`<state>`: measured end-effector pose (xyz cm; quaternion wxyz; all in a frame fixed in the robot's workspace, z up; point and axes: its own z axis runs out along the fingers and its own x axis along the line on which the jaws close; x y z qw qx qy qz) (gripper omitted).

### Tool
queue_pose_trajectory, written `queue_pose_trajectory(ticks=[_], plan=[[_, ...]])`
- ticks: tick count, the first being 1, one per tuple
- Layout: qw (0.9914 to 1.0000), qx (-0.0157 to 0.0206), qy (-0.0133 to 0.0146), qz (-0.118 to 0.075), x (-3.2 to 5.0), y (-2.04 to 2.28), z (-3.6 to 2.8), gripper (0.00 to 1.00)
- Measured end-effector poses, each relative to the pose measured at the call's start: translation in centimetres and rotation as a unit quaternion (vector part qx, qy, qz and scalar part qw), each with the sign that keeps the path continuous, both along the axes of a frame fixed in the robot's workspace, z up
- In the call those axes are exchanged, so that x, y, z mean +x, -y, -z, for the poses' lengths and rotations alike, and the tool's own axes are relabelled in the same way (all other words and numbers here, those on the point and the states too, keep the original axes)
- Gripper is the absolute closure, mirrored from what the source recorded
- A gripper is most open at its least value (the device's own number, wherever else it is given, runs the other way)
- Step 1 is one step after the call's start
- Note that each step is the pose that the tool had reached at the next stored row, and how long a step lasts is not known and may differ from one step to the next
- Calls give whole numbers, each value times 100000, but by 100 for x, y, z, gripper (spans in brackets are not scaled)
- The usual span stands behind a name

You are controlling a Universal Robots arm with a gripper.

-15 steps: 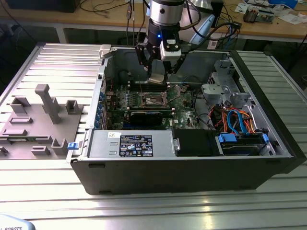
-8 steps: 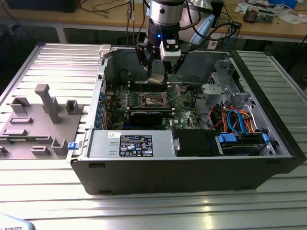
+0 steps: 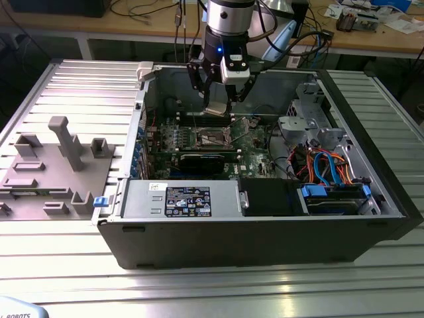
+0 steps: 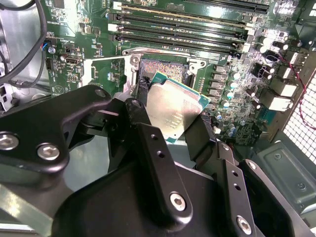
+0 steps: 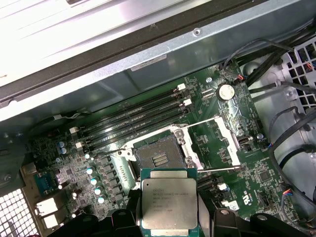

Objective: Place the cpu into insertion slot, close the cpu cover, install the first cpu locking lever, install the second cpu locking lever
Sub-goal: 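Place the cpu into insertion slot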

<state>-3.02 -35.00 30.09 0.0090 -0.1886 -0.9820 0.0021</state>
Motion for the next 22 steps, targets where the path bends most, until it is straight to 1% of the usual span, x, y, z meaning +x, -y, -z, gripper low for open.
queue_pose_trajectory(ticks=[3, 6, 22], plan=[[100000, 1, 0, 48, 0, 0, 0, 46], [99999, -2, -1, 522, 0, 0, 0, 46], [99996, 1, 0, 913, 0, 0, 0, 46]])
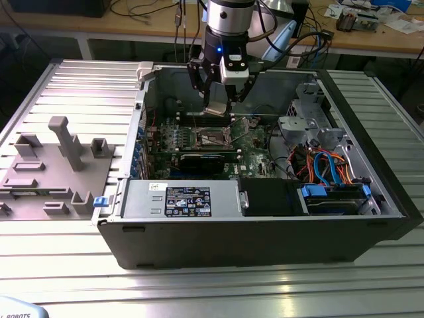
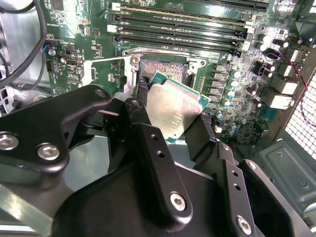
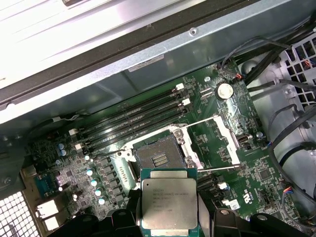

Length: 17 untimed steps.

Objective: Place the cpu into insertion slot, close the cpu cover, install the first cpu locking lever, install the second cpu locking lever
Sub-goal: 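Place the cpu into insertion slot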

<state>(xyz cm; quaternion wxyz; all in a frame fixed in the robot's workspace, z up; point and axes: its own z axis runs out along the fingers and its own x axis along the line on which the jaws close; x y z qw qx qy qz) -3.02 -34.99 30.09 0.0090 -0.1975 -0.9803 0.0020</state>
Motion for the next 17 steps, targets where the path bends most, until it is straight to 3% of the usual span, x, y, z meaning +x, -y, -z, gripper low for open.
queue_pose_trajectory(ticks=[8, 9, 10, 17], plan=[[99998, -3, -1, 602, 0, 0, 0, 46], [99991, 39, 2, 1345, 0, 0, 0, 46], [99980, 470, -6, 1923, 0, 0, 0, 46], [99979, 586, -8, 1988, 0, 0, 0, 46]])
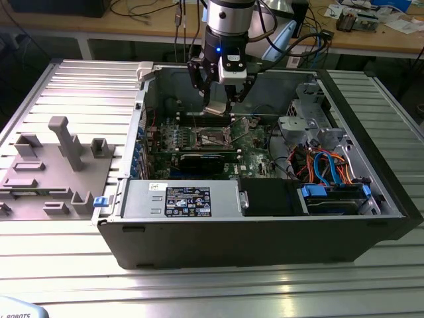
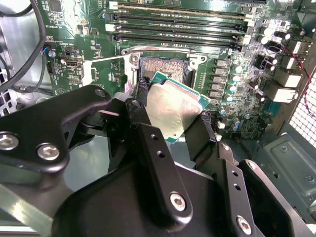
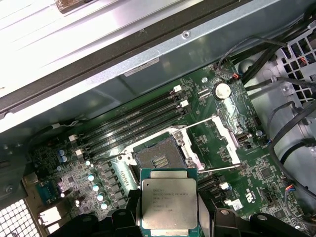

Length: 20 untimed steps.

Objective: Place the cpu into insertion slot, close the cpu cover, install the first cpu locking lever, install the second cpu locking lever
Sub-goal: 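Place the cpu into insertion slot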

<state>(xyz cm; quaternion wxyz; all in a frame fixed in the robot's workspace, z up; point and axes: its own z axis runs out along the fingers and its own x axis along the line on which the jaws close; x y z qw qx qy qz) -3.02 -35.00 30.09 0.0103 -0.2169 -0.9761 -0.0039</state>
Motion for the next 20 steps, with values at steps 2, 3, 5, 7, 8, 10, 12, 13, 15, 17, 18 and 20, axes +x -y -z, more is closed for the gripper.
queue_pose_trajectory(ticks=[2, 3, 5, 7, 8, 10, 12, 13, 15, 17, 18, 20], plan=[[100000, 26, 1, 15, 0, 0, 0, 46], [100000, 45, -1, 24, 0, 0, 0, 46], [100000, 92, 0, 40, 0, 0, 0, 46], [100000, 181, -2, 70, 0, 0, 0, 46], [100000, 199, 1, 76, 0, 0, 0, 46], [100000, 246, 2, 93, 0, 0, 0, 46], [99999, 302, 1, 116, 0, 0, 0, 46], [99999, 337, 2, 129, 0, 0, 0, 46], [99999, 373, 3, 144, 0, 0, 0, 46], [99999, 424, 0, 169, 0, 0, 0, 46], [99999, 442, -1, 180, 0, 0, 0, 46], [99999, 486, 0, 203, 0, 0, 0, 46]])
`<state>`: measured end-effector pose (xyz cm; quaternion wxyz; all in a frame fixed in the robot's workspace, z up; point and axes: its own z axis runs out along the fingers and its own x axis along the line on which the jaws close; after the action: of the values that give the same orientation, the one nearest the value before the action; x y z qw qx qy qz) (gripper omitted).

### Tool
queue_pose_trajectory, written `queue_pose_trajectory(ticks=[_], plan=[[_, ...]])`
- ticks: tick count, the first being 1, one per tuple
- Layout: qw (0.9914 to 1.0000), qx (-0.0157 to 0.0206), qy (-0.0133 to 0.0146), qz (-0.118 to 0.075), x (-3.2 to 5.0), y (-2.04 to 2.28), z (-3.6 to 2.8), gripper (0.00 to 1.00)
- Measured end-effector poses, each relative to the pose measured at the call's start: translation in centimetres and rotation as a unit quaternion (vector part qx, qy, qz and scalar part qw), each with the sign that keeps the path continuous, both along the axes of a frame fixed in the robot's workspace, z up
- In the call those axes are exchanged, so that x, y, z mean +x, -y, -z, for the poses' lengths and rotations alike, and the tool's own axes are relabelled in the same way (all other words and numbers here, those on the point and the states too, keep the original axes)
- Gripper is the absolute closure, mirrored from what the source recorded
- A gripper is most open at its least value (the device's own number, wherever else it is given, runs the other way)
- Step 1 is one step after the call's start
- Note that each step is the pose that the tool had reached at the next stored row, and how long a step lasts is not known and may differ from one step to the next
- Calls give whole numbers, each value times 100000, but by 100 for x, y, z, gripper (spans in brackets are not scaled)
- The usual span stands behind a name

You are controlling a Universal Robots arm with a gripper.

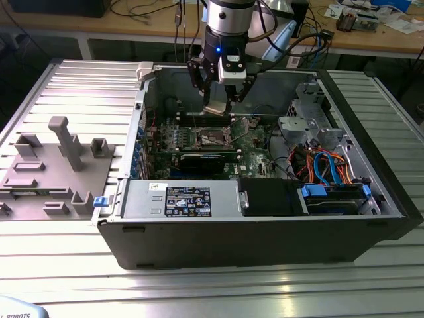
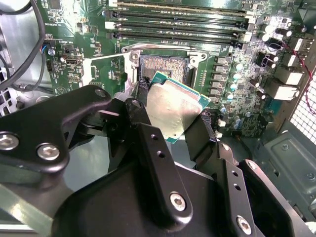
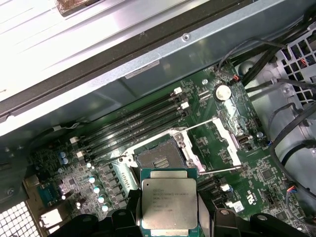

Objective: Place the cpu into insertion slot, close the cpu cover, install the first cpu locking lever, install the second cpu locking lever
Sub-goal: 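Place the cpu into insertion slot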

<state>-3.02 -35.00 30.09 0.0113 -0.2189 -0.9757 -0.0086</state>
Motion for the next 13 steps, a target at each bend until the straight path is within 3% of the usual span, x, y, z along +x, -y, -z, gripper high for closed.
queue_pose_trajectory(ticks=[13], plan=[[100000, 254, 1, 135, 0, 0, 0, 46]])
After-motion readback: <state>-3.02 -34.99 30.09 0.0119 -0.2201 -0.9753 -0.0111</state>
